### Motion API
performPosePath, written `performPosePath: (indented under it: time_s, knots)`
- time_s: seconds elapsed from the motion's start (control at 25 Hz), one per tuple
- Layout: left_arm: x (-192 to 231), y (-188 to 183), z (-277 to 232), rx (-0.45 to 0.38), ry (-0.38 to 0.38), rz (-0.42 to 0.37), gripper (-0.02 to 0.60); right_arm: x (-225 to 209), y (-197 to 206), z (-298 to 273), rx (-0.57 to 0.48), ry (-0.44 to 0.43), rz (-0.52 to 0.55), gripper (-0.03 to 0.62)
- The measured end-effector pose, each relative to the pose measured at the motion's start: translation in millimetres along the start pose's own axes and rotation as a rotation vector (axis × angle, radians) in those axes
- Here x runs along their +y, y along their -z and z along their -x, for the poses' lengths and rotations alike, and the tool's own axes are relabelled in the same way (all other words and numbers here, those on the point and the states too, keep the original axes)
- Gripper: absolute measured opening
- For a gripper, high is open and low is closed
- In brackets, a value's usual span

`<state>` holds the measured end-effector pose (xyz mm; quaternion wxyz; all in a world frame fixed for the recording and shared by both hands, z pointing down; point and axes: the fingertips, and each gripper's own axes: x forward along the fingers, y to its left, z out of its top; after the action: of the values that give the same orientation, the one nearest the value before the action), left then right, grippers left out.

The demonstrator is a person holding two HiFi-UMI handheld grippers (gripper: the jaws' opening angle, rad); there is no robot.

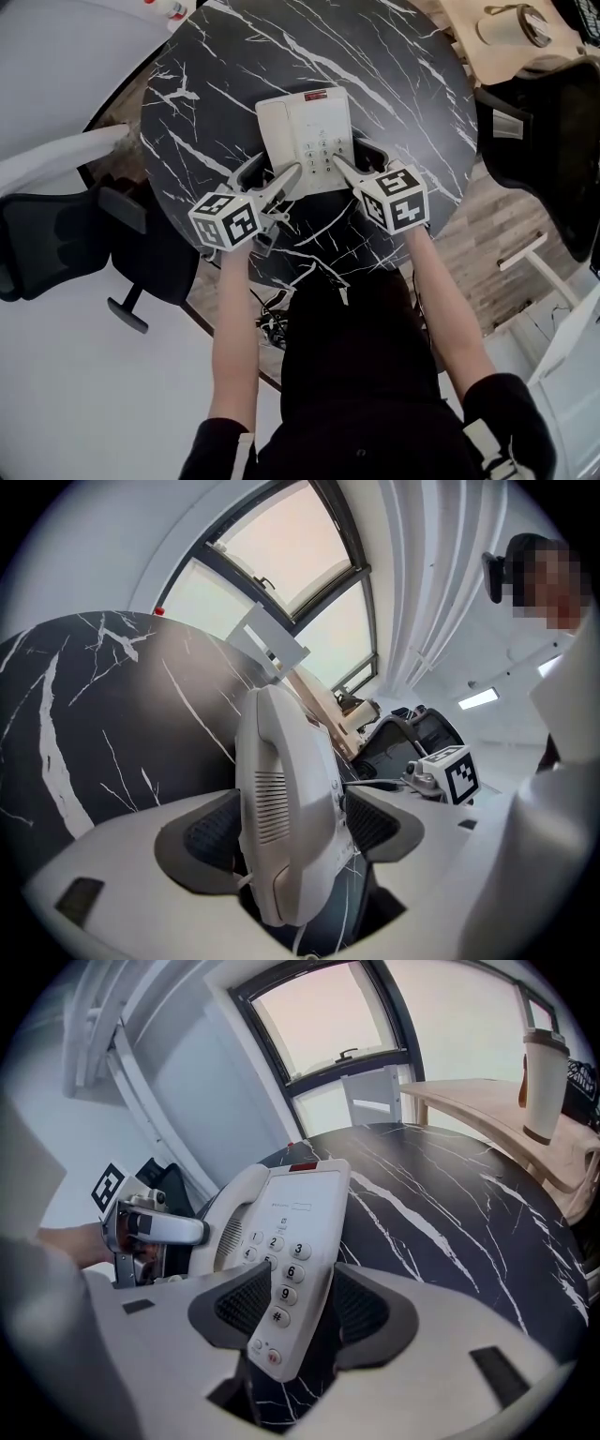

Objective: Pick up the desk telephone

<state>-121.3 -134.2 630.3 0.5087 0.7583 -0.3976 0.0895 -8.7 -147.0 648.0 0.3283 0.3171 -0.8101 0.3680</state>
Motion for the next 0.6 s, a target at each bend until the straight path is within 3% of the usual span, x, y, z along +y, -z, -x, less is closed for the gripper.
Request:
performPosePath:
  time_s: [0.2, 0.36, 0.6]
  knots:
    - [8.4, -0.1, -4.1, -0.015, 0.021, 0.015, 0.353, -3.6, -0.3, -4.9, 0.008, -0.004, 0.000, 0.202]
    - [9.0, 1.4, -7.0, 0.007, 0.069, 0.049, 0.356, -4.6, 0.0, -6.4, 0.016, -0.014, 0.006, 0.202]
    - [7.3, 2.2, -9.0, 0.046, 0.116, 0.037, 0.357, -3.4, 0.9, -7.4, 0.018, -0.036, -0.009, 0.202]
